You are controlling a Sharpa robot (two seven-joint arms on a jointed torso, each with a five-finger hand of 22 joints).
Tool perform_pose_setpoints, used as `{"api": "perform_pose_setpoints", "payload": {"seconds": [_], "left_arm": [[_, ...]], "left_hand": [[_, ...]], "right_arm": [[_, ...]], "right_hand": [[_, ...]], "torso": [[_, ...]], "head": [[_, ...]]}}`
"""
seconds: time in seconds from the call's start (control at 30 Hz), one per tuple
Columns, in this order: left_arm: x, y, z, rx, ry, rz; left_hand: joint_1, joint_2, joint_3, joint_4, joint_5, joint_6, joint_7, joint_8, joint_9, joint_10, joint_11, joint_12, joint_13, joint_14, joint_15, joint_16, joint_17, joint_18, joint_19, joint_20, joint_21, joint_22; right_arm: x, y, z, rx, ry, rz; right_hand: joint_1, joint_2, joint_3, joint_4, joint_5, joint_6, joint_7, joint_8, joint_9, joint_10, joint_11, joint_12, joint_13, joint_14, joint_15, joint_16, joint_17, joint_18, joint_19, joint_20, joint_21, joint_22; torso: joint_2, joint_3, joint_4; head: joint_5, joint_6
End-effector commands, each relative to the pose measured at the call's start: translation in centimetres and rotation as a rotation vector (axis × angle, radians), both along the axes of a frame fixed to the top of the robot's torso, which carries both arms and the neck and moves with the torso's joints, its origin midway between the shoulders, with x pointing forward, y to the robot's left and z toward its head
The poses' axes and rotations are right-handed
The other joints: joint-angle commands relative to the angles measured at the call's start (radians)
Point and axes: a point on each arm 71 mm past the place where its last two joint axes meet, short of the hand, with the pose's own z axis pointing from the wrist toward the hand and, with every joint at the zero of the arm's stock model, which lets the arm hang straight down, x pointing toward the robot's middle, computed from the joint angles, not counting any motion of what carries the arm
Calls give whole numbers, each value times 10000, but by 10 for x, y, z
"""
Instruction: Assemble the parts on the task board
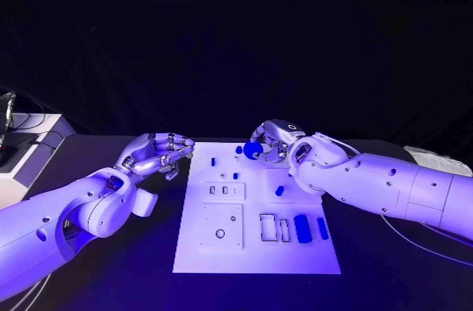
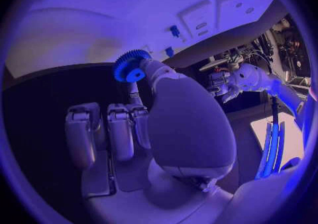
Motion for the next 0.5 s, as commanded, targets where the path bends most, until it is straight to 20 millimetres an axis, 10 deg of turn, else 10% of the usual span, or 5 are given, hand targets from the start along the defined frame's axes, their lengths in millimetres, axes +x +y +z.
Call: {"api": "perform_pose_setpoints", "payload": {"seconds": [0.03, 0.5], "left_arm": [[0, -2, 1, -71, -67, -67], [1, -4, 0, -94, -46, -97]], "left_hand": [[-4, 92, -22, -11, 1, -56, -6, 5, 13, -38, 0, 20, 9, -11, -15, 40, 15, -77, -75, -6, 35, 9], [-4, 92, -22, -11, 1, -56, -6, 5, 13, -38, 0, 20, 9, -11, -15, 40, 15, -77, -75, -6, 35, 9]], "right_arm": [[-2, 12, 2, -276, -571, 326], [1, 41, -16, -689, -225, 490]], "right_hand": [[-93, -10, 52, 3, 17, 80, 4, 50, 9, 1048, -97, 21, 2631, 1004, -50, 39, 2447, -82, 920, -49, 20, 2433], [-131, -25, 83, 3, -24, 65, -1, 34, 0, 1048, -102, 21, 2631, 998, -62, 33, 2423, -70, 894, -60, -13, 2395]], "torso": [[12, -6, 1], [33, 6, 8]], "head": [[15, 7], [46, -67]]}}
